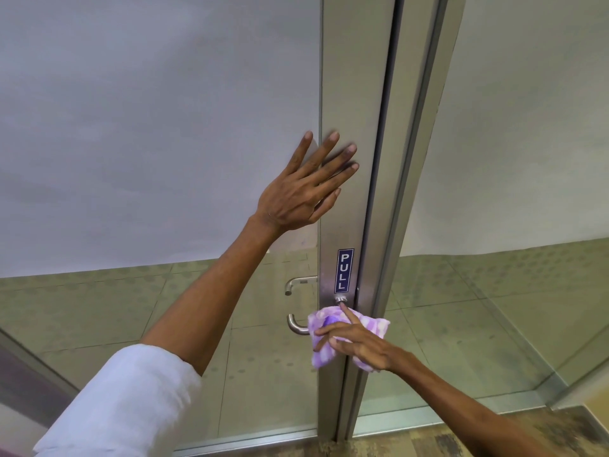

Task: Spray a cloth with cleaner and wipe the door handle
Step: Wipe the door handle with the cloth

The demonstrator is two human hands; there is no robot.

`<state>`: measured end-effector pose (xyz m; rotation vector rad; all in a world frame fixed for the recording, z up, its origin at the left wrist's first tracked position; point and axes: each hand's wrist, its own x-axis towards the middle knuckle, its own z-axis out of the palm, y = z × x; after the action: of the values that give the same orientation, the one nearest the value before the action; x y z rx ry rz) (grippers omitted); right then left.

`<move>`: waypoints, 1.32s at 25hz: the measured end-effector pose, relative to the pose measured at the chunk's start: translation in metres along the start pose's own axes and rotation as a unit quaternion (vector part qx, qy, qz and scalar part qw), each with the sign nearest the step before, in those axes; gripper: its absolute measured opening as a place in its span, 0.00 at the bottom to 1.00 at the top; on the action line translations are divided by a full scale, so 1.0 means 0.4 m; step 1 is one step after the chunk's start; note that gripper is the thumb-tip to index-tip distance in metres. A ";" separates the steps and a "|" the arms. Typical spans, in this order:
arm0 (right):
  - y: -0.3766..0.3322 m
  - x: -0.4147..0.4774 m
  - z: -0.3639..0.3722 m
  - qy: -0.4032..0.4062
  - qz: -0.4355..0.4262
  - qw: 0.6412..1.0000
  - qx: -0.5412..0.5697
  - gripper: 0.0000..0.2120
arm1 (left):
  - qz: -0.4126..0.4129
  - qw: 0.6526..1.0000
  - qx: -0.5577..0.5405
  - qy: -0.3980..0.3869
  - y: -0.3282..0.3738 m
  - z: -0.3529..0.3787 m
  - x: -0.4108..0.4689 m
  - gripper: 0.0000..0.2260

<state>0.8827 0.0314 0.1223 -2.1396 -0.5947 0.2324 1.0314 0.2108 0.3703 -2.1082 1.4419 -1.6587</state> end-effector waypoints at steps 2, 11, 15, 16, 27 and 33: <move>-0.006 -0.006 0.035 0.076 0.121 0.966 0.215 0.20 | 0.000 1.000 -0.002 0.001 0.003 -0.002 0.002 0.22; -0.033 0.036 0.179 0.253 0.069 0.664 0.700 0.31 | 0.003 1.000 -0.006 0.001 0.002 -0.003 0.003 0.22; -0.066 0.049 0.213 0.276 0.071 0.631 0.722 0.31 | 0.006 1.000 -0.015 0.001 0.003 -0.002 0.001 0.22; -0.078 0.052 0.217 0.281 0.066 0.631 0.720 0.31 | 0.007 1.000 -0.015 0.001 0.004 -0.001 0.000 0.22; -0.166 0.175 0.353 0.383 0.103 0.627 0.670 0.26 | 0.016 0.999 -0.052 0.001 0.002 -0.015 -0.002 0.21; -0.157 0.180 0.358 0.346 0.134 0.649 0.664 0.31 | 0.015 0.998 -0.056 -0.001 -0.001 -0.016 -0.005 0.22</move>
<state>0.8714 0.2001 0.0905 -0.6792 0.3570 -0.0407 1.0264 0.2154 0.3716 -2.1333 1.5927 -1.5993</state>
